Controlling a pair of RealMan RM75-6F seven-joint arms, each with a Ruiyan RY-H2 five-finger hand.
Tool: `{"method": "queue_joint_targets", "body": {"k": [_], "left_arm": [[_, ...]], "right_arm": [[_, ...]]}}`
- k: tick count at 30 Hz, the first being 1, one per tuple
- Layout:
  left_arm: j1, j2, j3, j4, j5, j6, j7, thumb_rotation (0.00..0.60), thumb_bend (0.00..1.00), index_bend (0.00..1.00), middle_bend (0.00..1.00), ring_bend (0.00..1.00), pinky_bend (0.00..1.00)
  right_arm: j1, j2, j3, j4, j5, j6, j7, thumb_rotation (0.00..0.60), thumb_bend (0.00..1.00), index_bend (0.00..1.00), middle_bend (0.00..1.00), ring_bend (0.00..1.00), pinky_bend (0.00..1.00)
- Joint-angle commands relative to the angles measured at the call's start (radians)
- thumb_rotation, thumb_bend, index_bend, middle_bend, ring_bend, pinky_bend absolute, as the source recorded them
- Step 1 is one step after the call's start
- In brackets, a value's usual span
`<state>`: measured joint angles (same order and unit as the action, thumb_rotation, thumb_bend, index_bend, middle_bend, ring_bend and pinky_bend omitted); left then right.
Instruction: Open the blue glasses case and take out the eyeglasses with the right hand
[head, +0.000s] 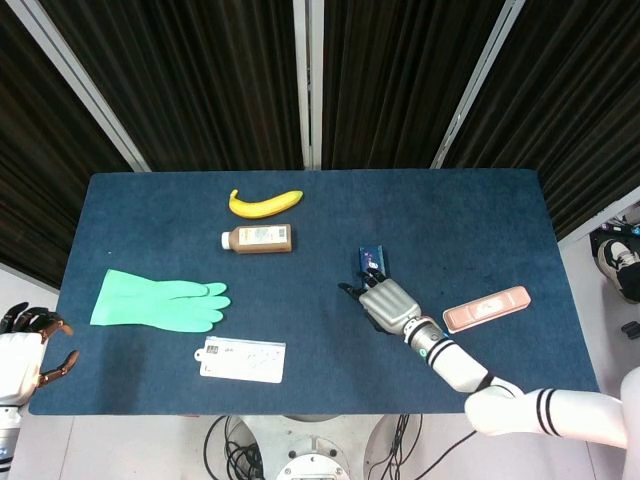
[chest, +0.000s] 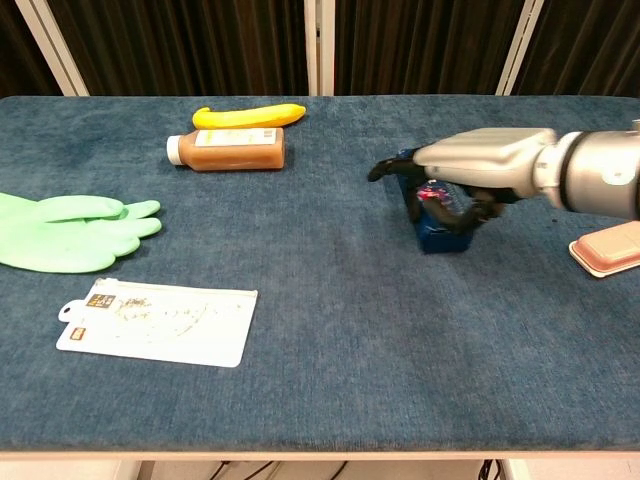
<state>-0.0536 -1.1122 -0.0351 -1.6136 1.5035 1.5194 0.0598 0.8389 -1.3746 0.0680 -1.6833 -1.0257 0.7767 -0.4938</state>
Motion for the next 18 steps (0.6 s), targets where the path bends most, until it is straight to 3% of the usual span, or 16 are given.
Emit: {"method": "queue_joint_targets", "body": {"k": [1,3,8,18], "left_arm": [[0.0,0.0,0.0,-0.001,-0.001,0.0,0.004,0.6,0.24,0.48,0.37,0.23,0.15],[0.0,-0.001,-0.001,-0.002,-0.002,0.0,0.007,0.6,0.24,0.48,0.37,0.23,0.15],[0.0,-0.002,-0.001,-0.003,-0.002,0.0,0.013,0.6,0.24,0.48,0.37,0.23,0.15],[-0.001,-0.004,-0.002,-0.001,-0.006,-0.001,0.019,0.6,0.24,0.48,0.37,0.23,0.15]], "right_arm": [[-0.075,0.089,-0.063,-0.061,-0.105,0.074,0.051,0.6,0.78,0.0,0.34,0.0,0.0],[-0.109,0.115,-0.064,-0.063,-0.137,0.12,0.096,0.6,0.78,0.0,0.32,0.0,0.0],[-0.167,0.115,-0.007,0.0,-0.122,0.218,0.213,0.6,0.8,0.0,0.25,0.0,0.0],[-0.039,-0.011,0.077,0.183,0.142,-0.014,0.203,0.6,0.92,0.0,0.25,0.0,0.0]]}}
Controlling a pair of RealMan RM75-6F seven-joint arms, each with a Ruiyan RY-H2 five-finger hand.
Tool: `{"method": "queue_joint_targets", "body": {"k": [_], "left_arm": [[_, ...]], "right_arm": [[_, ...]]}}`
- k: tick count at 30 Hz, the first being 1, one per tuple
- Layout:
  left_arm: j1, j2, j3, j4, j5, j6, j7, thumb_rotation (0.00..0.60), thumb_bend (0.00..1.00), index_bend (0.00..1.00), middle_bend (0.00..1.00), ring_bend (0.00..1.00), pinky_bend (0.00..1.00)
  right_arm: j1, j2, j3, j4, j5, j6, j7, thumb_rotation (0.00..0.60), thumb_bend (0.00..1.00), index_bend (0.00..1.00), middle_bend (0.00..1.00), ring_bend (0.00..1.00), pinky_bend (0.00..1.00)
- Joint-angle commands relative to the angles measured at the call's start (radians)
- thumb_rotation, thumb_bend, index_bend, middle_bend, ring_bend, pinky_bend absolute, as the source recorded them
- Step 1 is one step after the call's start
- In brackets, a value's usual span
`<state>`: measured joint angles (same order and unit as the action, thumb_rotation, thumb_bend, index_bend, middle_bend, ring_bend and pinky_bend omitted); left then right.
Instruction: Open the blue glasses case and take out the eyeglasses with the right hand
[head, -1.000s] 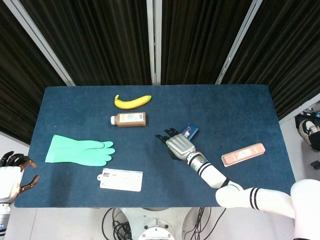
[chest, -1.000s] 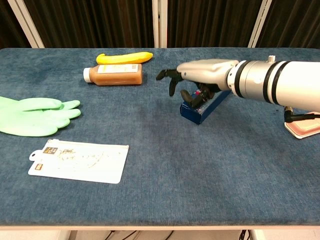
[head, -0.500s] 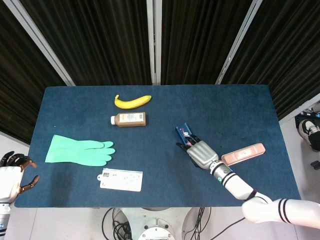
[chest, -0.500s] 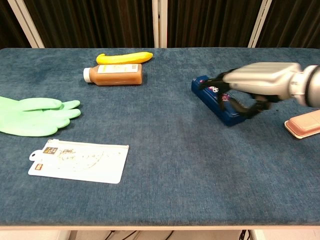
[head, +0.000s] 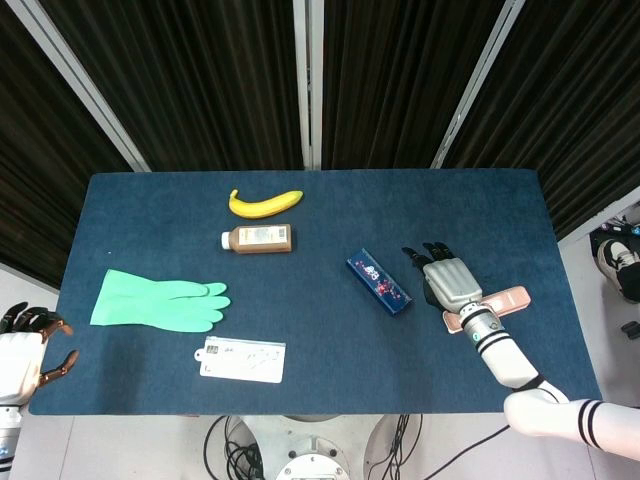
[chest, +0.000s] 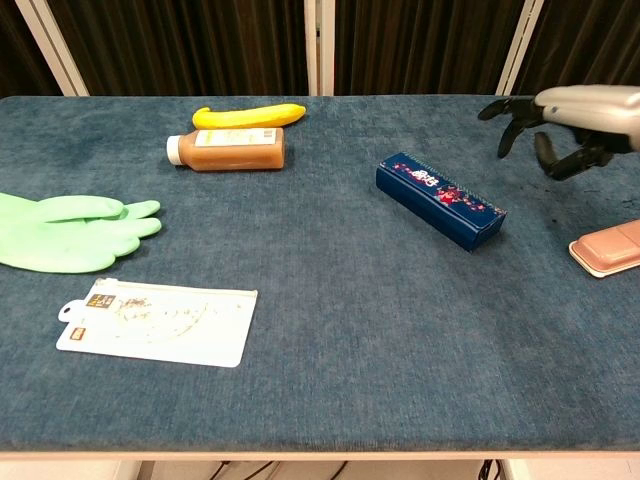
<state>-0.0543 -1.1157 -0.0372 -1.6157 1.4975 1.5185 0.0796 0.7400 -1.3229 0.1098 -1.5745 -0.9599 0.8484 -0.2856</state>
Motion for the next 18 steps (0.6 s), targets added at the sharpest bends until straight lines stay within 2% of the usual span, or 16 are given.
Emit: {"method": "queue_joint_targets", "body": {"k": [1,5,10,18], "left_arm": [[0.0,-0.001,0.0,0.001,0.0,0.0,-0.002,0.6,0.24,0.48,0.37,0.23,0.15],[0.0,0.001,0.0,0.001,0.001,0.0,-0.007,0.6,0.24,0.48,0.37,0.23,0.15],[-0.001,0.002,0.0,0.001,0.001,-0.002,-0.013,0.6,0.24,0.48,0.37,0.23,0.15],[0.0,0.004,0.001,0.001,0.003,-0.001,-0.019,0.6,0.24,0.48,0.37,0.23,0.15]], "right_arm": [[0.075,-0.075,0.039,0.088,0.093,-0.105,-0.01,0.6,0.93,0.0,0.25,0.0,0.0],[0.134,-0.114,0.053,0.124,0.166,-0.16,-0.035,0.6,0.93,0.0,0.25,0.0,0.0],[0.178,-0.134,0.076,0.1,0.172,-0.187,-0.021,0.6,0.94,0.0,0.25,0.0,0.0],[0.235,-0.144,0.04,0.02,0.182,-0.196,-0.067,0.6,0.94,0.0,0.25,0.0,0.0]]}}
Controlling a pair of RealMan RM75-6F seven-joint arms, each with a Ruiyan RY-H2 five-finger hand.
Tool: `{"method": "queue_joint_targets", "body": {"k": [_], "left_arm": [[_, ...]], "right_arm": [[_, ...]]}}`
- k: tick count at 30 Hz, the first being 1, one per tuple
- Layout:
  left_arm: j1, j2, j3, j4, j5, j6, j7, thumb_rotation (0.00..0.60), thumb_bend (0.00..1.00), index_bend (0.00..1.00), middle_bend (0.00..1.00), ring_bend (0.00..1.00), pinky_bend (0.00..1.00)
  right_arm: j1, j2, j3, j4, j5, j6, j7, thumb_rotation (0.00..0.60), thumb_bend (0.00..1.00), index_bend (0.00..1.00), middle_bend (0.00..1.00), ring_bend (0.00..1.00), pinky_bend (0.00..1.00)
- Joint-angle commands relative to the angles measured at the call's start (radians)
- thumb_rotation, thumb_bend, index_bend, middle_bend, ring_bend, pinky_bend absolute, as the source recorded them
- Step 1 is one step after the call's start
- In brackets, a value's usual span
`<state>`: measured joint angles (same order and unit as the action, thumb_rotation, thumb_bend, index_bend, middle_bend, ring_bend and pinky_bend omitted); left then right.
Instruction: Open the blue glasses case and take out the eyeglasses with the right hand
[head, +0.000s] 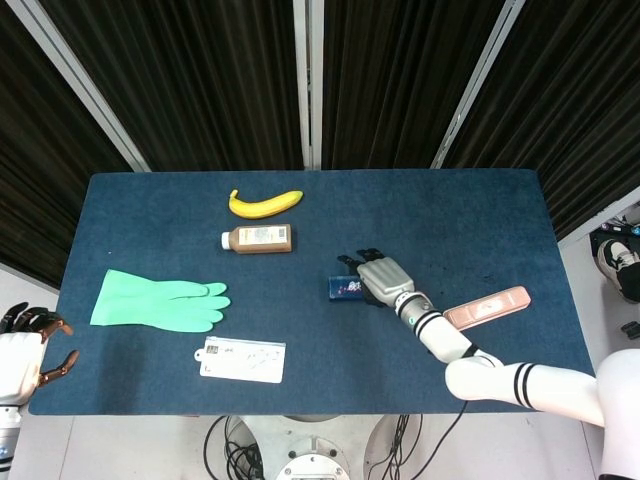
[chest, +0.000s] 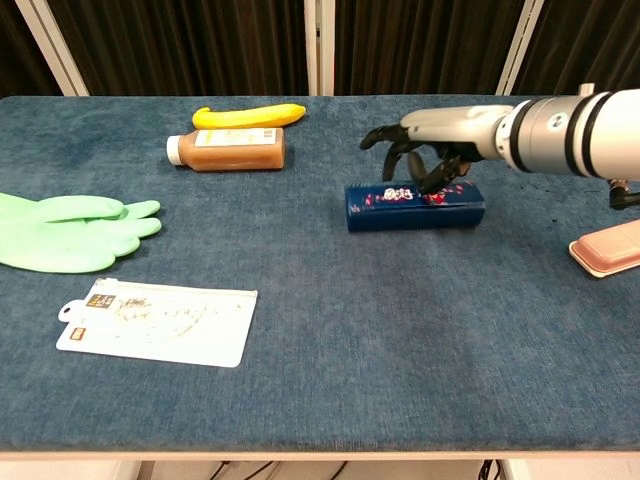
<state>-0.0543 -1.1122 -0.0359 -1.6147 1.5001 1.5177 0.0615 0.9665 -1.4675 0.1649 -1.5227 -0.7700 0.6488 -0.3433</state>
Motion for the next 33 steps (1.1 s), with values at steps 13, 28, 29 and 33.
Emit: {"method": "queue_joint_targets", "body": {"k": [13,28,29,33], "left_arm": [[-0.002,0.002,0.001,-0.002,0.0,-0.003,-0.002,0.6,0.24,0.48,0.37,0.23,0.15],[-0.002,0.004,0.001,-0.002,0.0,-0.005,-0.012,0.6,0.24,0.48,0.37,0.23,0.15],[-0.002,0.004,0.001,-0.003,0.0,-0.005,-0.013,0.6,0.24,0.48,0.37,0.23,0.15],[-0.002,0.005,0.001,-0.003,0.001,-0.004,-0.015,0.6,0.24,0.48,0.37,0.23,0.15]], "right_arm": [[-0.014,0.019,-0.077,-0.002,-0.153,0.162,-0.137,0.6,0.23,0.1,0.18,0.0,0.0],[0.023,-0.012,-0.109,0.028,-0.1,0.125,-0.219,0.6,0.32,0.11,0.18,0.0,0.0],[0.025,-0.016,-0.109,0.032,-0.097,0.126,-0.223,0.6,0.32,0.11,0.18,0.0,0.0],[0.033,-0.026,-0.11,0.042,-0.081,0.123,-0.233,0.6,0.35,0.13,0.18,0.0,0.0]]}}
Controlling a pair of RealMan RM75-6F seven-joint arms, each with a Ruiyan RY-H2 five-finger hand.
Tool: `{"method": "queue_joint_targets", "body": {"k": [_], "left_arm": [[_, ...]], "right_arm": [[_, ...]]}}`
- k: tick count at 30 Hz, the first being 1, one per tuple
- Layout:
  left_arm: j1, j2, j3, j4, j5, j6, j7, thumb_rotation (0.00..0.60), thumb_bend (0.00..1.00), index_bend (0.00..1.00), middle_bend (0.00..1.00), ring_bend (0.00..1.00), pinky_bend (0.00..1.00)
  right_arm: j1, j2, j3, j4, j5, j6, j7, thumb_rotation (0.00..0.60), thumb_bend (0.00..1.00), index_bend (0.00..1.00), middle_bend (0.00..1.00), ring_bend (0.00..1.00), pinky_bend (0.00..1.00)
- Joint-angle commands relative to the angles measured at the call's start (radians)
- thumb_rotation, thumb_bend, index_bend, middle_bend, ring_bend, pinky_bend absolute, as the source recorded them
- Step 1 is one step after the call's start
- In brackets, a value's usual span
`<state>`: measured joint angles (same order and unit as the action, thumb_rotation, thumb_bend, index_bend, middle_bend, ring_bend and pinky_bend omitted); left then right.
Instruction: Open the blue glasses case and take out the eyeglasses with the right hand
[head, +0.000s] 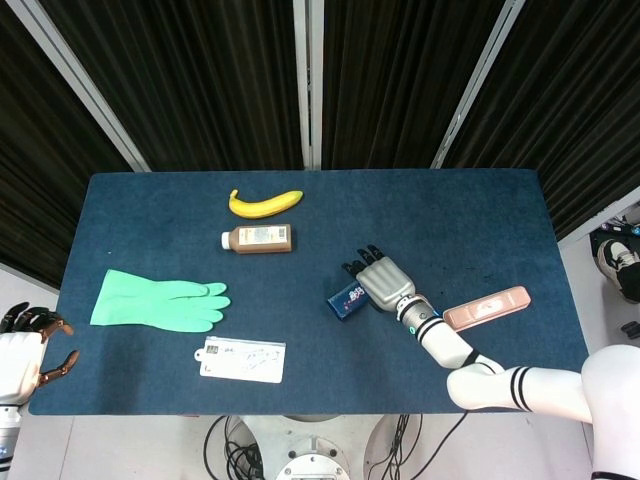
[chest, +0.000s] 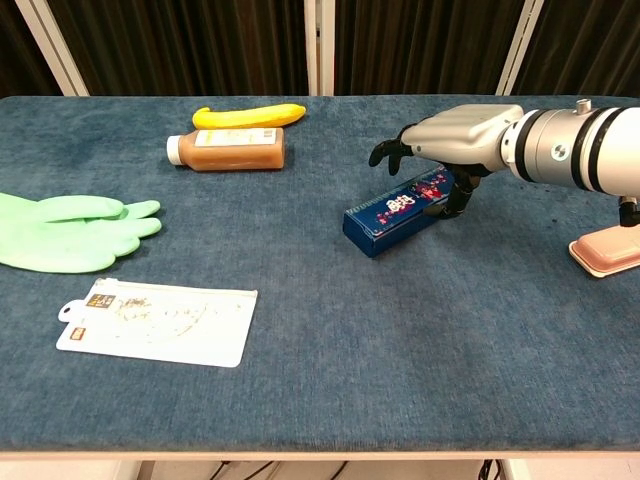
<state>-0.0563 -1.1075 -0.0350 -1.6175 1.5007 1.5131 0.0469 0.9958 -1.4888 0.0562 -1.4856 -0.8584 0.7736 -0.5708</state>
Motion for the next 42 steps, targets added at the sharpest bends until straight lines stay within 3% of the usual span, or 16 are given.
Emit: {"method": "queue_joint_targets", "body": {"k": [1,8,14,18,24,27,30,35,38,42], "left_arm": [[0.0,0.0,0.0,0.0,0.0,0.0,-0.001,0.6,0.24,0.48,0.37,0.23,0.15],[0.0,0.0,0.0,0.0,0.0,0.0,-0.004,0.6,0.24,0.48,0.37,0.23,0.15],[0.0,0.001,0.0,0.001,0.001,0.0,-0.004,0.6,0.24,0.48,0.37,0.23,0.14],[0.0,0.001,0.0,0.001,0.001,0.0,-0.005,0.6,0.24,0.48,0.37,0.23,0.15],[-0.001,0.0,0.0,0.0,0.001,-0.001,0.0,0.6,0.24,0.48,0.37,0.23,0.15],[-0.001,0.0,0.0,0.0,0.0,-0.001,0.004,0.6,0.24,0.48,0.37,0.23,0.15],[-0.001,0.0,-0.001,-0.001,-0.002,-0.002,0.005,0.6,0.24,0.48,0.37,0.23,0.15],[-0.001,0.0,-0.001,-0.001,-0.003,-0.002,0.001,0.6,0.24,0.48,0.37,0.23,0.15],[-0.001,0.001,0.0,0.0,-0.001,-0.001,-0.006,0.6,0.24,0.48,0.37,0.23,0.15],[-0.002,0.002,0.0,0.002,0.0,-0.003,-0.009,0.6,0.24,0.48,0.37,0.23,0.15]], "right_arm": [[0.006,-0.006,-0.001,0.006,0.013,-0.003,-0.008,0.6,0.36,0.14,0.18,0.0,0.0],[0.019,-0.012,-0.007,0.01,0.043,-0.015,-0.019,0.6,0.42,0.22,0.21,0.0,0.0],[0.024,0.006,-0.02,-0.007,0.063,-0.015,-0.034,0.6,0.63,0.35,0.26,0.0,0.0],[0.029,0.044,-0.042,-0.051,0.109,-0.008,-0.066,0.6,0.75,0.37,0.27,0.0,0.0],[0.063,0.086,-0.047,-0.101,0.242,0.008,-0.111,0.6,0.78,0.37,0.27,0.0,0.0],[0.085,0.047,-0.024,-0.051,0.287,0.014,-0.109,0.6,0.75,0.37,0.27,0.0,0.0],[0.102,-0.016,0.001,0.029,0.291,0.022,-0.099,0.6,0.6,0.33,0.26,0.0,0.0],[0.105,-0.101,0.031,0.119,0.243,0.081,-0.085,0.6,0.33,0.03,0.09,0.0,0.0],[0.074,-0.081,0.041,0.08,0.169,0.125,-0.039,0.6,0.28,0.0,0.01,0.0,0.0],[0.015,0.004,0.022,0.003,0.11,0.181,-0.008,0.6,0.22,0.0,0.0,0.0,0.0]]}}
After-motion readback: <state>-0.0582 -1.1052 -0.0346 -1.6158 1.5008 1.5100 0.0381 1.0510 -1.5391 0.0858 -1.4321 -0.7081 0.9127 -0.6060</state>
